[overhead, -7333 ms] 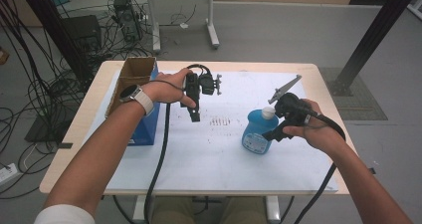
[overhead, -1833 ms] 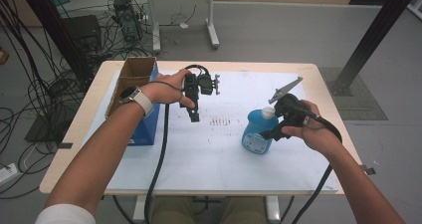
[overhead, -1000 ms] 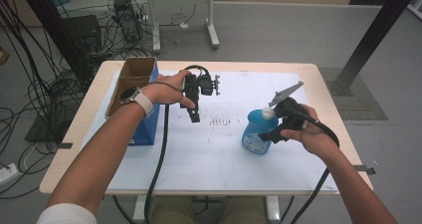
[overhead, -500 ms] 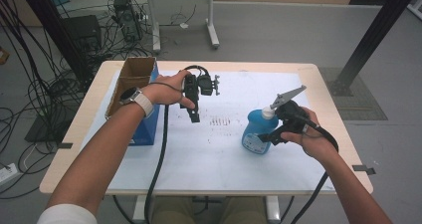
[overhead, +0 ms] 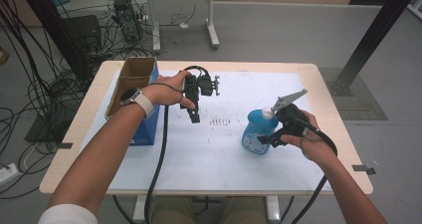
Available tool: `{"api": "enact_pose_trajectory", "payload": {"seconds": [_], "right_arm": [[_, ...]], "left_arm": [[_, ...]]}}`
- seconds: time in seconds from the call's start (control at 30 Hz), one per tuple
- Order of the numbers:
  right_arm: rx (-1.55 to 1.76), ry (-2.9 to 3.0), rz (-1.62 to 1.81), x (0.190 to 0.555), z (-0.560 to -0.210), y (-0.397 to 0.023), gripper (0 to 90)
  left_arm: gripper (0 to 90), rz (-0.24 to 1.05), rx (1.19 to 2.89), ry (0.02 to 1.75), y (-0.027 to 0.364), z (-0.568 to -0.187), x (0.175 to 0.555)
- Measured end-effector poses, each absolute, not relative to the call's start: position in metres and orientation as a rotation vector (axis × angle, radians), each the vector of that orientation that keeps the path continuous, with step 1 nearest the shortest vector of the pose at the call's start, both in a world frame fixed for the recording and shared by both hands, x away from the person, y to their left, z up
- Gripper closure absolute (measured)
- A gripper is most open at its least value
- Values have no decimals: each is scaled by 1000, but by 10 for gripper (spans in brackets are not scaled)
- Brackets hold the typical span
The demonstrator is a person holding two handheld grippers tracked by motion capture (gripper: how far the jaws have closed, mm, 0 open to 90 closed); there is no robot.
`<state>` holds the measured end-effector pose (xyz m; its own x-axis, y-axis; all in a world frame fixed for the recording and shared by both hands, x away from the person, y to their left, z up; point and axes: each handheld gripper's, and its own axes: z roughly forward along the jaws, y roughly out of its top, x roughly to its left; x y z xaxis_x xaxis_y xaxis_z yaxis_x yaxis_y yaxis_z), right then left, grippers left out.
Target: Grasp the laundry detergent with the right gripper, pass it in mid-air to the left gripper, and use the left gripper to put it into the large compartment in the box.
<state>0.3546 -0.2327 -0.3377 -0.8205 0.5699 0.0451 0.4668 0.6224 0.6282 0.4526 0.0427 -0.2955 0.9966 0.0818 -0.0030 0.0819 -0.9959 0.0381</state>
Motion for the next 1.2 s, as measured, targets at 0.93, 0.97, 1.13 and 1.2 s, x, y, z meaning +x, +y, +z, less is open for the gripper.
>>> {"api": "enact_pose_trajectory", "payload": {"seconds": [0.93,0.97,1.13,1.2], "right_arm": [[860,2629,1040,353,-350,-234,75],[862,2623,1047,353,-350,-234,76],[865,2609,1059,353,-352,-235,77],[864,2604,1067,353,-353,-234,79]], "left_arm": [[106,-17,3107,130,46,-301,452],[106,-16,3108,128,45,-301,452],[106,-17,3109,127,45,-301,452],[106,-18,3109,128,45,-301,453]]}}
